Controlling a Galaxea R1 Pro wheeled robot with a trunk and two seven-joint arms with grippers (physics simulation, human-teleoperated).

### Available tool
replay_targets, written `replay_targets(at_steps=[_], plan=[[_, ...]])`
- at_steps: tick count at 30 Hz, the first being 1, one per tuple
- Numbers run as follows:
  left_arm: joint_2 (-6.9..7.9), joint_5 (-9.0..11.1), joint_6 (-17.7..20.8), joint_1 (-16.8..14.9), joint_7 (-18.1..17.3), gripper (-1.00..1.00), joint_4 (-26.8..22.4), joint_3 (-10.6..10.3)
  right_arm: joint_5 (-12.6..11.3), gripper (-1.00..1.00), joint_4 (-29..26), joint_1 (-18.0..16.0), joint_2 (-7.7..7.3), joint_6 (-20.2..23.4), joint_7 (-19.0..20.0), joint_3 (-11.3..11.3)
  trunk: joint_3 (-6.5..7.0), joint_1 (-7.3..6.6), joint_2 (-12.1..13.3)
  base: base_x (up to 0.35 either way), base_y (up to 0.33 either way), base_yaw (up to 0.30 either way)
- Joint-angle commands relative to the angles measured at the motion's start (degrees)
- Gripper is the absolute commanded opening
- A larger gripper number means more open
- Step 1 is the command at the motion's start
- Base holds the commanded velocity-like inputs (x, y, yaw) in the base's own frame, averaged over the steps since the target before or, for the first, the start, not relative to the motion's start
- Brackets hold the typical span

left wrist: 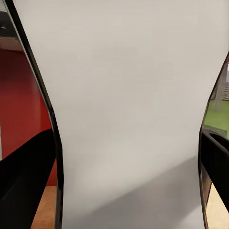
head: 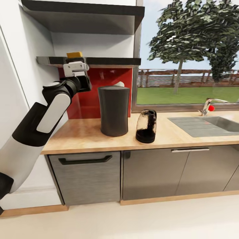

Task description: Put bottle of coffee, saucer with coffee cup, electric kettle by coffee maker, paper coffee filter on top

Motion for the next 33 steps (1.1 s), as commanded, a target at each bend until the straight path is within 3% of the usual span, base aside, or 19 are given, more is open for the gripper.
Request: replay_targets(at_steps=[1,9,15,21,25,26,28,30,31,33], plan=[[0.25,0.45,-0.03,-0.09,0.59,-1.00,-0.07,-0.15,0.31,1.00,0.00,-0.03,0.00,-0.16,0.31,-0.41,-0.25,0.22,-0.45,0.000,0.000,0.000],[0.83,0.45,-0.09,-0.07,0.59,-1.00,-0.07,-0.22,0.31,1.00,0.00,-0.03,0.00,-0.16,0.29,-0.41,-1.69,1.98,-3.66,0.000,0.000,0.000],[1.38,0.46,-0.28,0.32,0.42,-1.00,0.25,-0.22,0.31,1.00,0.00,-0.03,-0.02,-0.16,0.15,-0.46,-1.69,1.98,-3.66,0.000,0.000,0.000],[2.91,0.45,-5.42,3.32,0.12,-1.00,0.51,-0.55,0.24,1.00,0.00,-0.03,-0.11,-0.16,-0.15,-0.50,-1.69,1.98,-3.66,0.000,0.000,0.000],[4.03,0.51,-7.75,4.36,0.17,-1.00,0.73,-3.93,0.22,1.00,0.00,-0.03,-0.09,-0.16,-0.22,-0.49,-1.69,1.98,-3.66,0.000,0.000,0.000],[6.57,0.53,-12.63,4.67,0.18,-1.00,0.83,-7.65,0.22,1.00,0.00,-0.03,-0.09,-0.16,-0.21,-0.54,-1.69,1.98,-3.66,0.000,0.000,0.000],[8.11,0.53,-15.37,4.83,0.15,-1.00,0.85,-9.57,0.22,1.00,0.00,-0.03,-0.09,-0.16,-0.23,-0.56,-1.69,1.98,-3.66,0.000,0.000,0.000],[10.91,0.53,-19.88,4.99,0.13,-1.00,0.91,-14.46,0.22,1.00,0.00,-0.03,-0.09,-0.16,-0.26,-0.57,-1.69,1.98,-3.66,0.000,0.000,0.000],[15.09,0.60,-24.76,5.08,0.09,-1.00,0.93,-19.27,0.22,1.00,0.00,-0.03,-0.09,-0.16,-0.45,-0.53,-1.69,1.98,-3.66,0.000,0.000,0.000],[16.36,0.61,-26.18,5.09,0.08,-1.00,0.92,-19.80,0.22,1.00,0.00,-0.03,-0.11,-0.16,-0.49,-0.52,-1.69,1.98,-3.66,0.000,0.000,0.000]])
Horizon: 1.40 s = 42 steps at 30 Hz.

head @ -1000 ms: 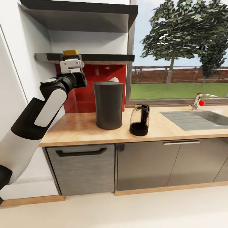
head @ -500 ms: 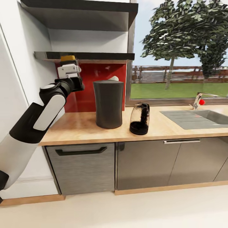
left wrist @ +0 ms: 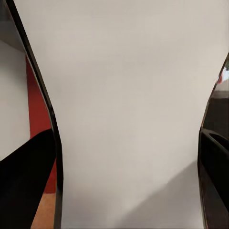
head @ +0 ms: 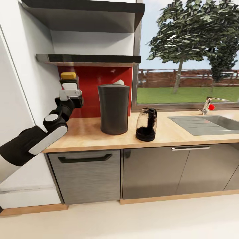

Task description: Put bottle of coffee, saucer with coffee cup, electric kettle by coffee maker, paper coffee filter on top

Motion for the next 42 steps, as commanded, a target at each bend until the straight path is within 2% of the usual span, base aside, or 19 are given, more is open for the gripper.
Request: replay_targets(at_steps=[1,2,3,6,9,11,16,26,30,35,37,38,39,40,42], plan=[[0.64,0.17,-0.43,-0.05,0.39,-1.00,-0.09,-0.56,0.31,1.00,0.00,-0.03,-0.01,-0.16,0.31,-0.41,-0.07,0.00,-0.04,0.000,0.000,0.000],[1.14,0.17,-0.93,0.08,0.38,-1.00,-0.10,-1.17,0.31,1.00,0.00,-0.03,0.00,-0.16,0.29,-0.41,-0.07,0.00,-0.04,0.000,0.000,0.000],[2.96,0.18,-3.18,1.09,0.37,-1.00,-0.05,-6.18,0.31,1.00,0.00,-0.03,0.02,-0.16,0.26,-0.39,-0.07,0.00,-0.04,0.000,0.000,0.000],[3.43,0.18,-4.75,1.38,0.37,-1.00,0.24,-8.35,0.31,1.00,0.00,-0.03,0.02,-0.16,0.25,-0.39,-0.07,0.00,-0.04,0.000,0.000,0.000],[3.64,0.18,-5.78,1.54,0.37,-1.00,1.39,-11.81,0.31,1.00,0.00,-0.03,0.02,-0.16,0.25,-0.39,-0.07,0.00,-0.04,0.003,0.000,0.000],[3.70,0.18,-6.69,1.60,0.37,-1.00,2.27,-13.10,0.31,1.00,0.02,-0.03,0.02,-0.16,0.19,-0.39,-0.07,0.00,-0.04,0.063,0.000,0.000],[3.58,0.18,-8.22,2.88,0.37,-1.00,4.03,-14.53,0.31,1.00,0.07,-0.03,0.02,-0.16,0.09,-0.39,-0.07,0.00,-0.04,0.178,0.000,0.000],[3.26,0.11,-10.87,7.62,0.30,-1.00,7.80,-14.85,0.40,1.00,0.17,0.02,0.02,-0.19,-0.02,-0.39,-0.07,0.00,-0.04,0.140,0.000,0.000],[2.41,0.09,-11.87,9.77,0.17,-1.00,11.44,-14.92,0.40,1.00,0.18,0.05,0.02,-0.24,-0.02,-0.39,-0.07,0.00,-0.04,0.018,0.000,0.000],[1.12,0.03,-12.08,10.17,-0.99,-1.00,13.45,-14.88,0.40,1.00,0.18,0.05,0.02,-0.25,-0.02,-0.39,-0.07,0.00,-0.04,0.003,0.000,0.000],[0.57,0.01,-12.12,10.25,-8.59,-1.00,16.58,-14.84,0.40,1.00,0.18,0.06,0.02,-0.25,-0.02,-0.34,-0.07,0.00,-0.04,0.000,0.000,0.000],[0.47,0.01,-12.12,10.25,-10.59,-1.00,17.62,-14.84,0.40,1.00,0.18,0.06,0.02,-0.25,-0.02,-0.35,-0.07,0.00,-0.04,0.000,0.000,0.000],[0.04,0.01,-12.12,10.26,-14.12,-1.00,19.83,-14.72,0.40,1.00,0.18,0.06,0.02,-0.25,-0.02,-0.35,-0.07,0.00,-0.04,0.000,0.000,0.000],[-0.49,0.01,-12.13,10.27,-16.50,-1.00,21.98,-14.45,0.40,1.00,0.18,0.06,0.02,-0.25,-0.02,-0.37,-0.07,0.00,-0.04,0.000,0.000,0.000],[-1.00,0.01,-12.13,10.28,-18.72,-1.00,24.55,-13.45,0.40,1.00,0.18,0.06,0.02,-0.25,-0.02,-0.34,-0.07,0.00,-0.04,0.000,0.000,0.000]])
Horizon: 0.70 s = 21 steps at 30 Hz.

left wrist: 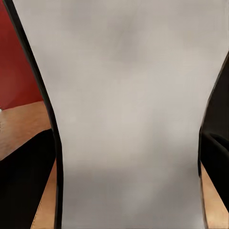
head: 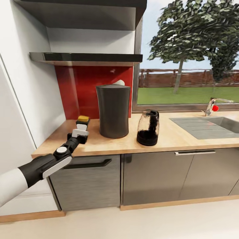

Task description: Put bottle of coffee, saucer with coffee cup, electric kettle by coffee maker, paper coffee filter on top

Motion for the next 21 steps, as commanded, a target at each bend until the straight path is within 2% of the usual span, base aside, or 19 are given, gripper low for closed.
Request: replay_targets(at_steps=[1,6,7,10,21], plan=[[-0.23,0.15,-0.03,-0.12,-0.84,-1.00,1.49,0.81,0.30,1.00,0.03,-0.03,0.01,-0.16,0.32,-0.42,-0.07,0.00,-0.04,0.000,0.000,0.000],[-0.40,0.15,-0.03,-0.12,-2.04,-1.00,3.37,2.14,0.30,1.00,0.08,-0.03,0.01,-0.16,0.32,-0.41,-0.07,0.00,-0.04,0.000,0.000,0.000],[-0.35,0.10,0.02,-0.12,-2.20,-1.00,3.54,3.67,0.30,1.00,0.08,-0.03,0.01,-0.16,0.32,-0.43,-0.07,0.00,-0.04,0.000,0.000,0.000],[-0.37,0.07,0.04,-0.12,-2.30,-1.00,3.58,4.85,0.30,1.00,0.09,-0.03,0.01,-0.16,0.32,-0.39,-0.07,0.00,-0.04,0.002,0.000,0.000],[-0.87,0.06,0.05,-0.10,-2.31,-1.00,3.56,5.01,0.31,1.00,0.09,-0.03,0.01,-0.16,0.32,-0.37,-0.07,0.00,-0.04,0.133,0.000,0.000]])
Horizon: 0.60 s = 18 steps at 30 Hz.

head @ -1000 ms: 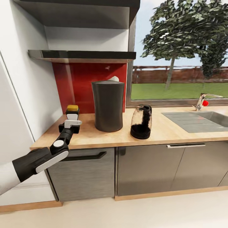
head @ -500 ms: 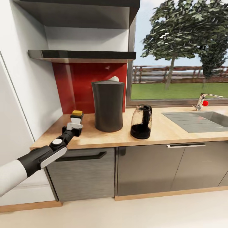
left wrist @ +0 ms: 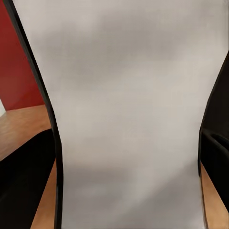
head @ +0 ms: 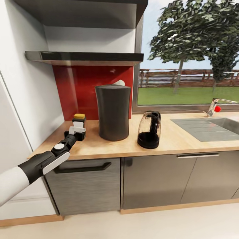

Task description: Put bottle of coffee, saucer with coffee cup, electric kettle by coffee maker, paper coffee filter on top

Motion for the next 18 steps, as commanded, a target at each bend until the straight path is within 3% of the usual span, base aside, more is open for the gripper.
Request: replay_targets(at_steps=[1,18], plan=[[0.04,0.29,-0.03,-0.12,0.46,-1.00,-0.10,-0.29,0.32,1.00,0.02,-0.03,0.01,-0.16,0.32,-0.40,-0.07,0.01,-0.04,0.069,0.000,0.000],[-0.01,0.29,-0.03,-0.11,0.48,-1.00,-0.09,-0.21,0.30,1.00,0.14,-0.03,0.01,-0.21,0.32,-0.40,-0.07,0.01,-0.04,0.189,0.000,0.000]])
